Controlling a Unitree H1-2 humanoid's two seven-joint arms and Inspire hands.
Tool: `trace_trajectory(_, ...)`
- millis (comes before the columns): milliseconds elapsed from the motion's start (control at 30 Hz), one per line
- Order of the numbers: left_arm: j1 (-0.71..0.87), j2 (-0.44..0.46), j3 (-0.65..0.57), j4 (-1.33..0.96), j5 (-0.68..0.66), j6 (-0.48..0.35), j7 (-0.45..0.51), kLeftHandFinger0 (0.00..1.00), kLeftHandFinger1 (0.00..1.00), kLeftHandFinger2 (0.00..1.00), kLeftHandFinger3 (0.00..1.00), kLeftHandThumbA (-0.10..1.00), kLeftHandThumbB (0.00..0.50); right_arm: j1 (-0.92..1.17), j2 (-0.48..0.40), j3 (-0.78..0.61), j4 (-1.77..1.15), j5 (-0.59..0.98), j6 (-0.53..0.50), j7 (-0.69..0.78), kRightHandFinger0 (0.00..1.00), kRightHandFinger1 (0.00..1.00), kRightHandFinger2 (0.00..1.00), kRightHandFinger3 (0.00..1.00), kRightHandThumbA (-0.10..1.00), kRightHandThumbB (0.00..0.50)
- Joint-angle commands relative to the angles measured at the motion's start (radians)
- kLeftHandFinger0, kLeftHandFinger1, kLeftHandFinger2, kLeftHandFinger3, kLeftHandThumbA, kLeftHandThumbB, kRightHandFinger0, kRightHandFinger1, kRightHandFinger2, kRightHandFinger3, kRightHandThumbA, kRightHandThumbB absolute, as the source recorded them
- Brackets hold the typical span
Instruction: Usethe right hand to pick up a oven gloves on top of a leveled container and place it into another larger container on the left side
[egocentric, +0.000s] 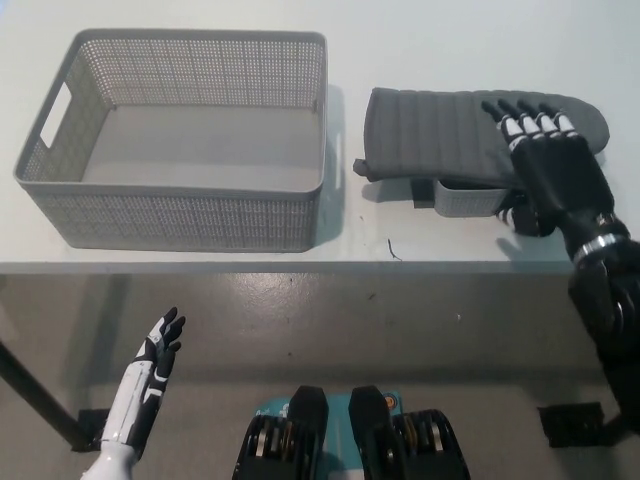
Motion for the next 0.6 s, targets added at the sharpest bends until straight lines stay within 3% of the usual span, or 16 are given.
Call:
trace_trajectory(0,-0.008,0.033,0.010,-0.015,-0.036,-0.052,-0.005,1.00,1.00,1.00,1.00,1.00,0.500,-0.117,-0.062,0.040,0.018,-0.183,0.134,0.059,1.00,1.00,1.00,1.00,0.98,0.500)
trace_trajectory(567,-0.008,0.041,0.007,-0.007,-0.053,-0.052,-0.020,1.00,1.00,1.00,1.00,1.00,0.500,-0.144,-0.096,0.086,0.061,-0.152,0.170,0.121,1.00,1.00,1.00,1.00,1.00,0.500)
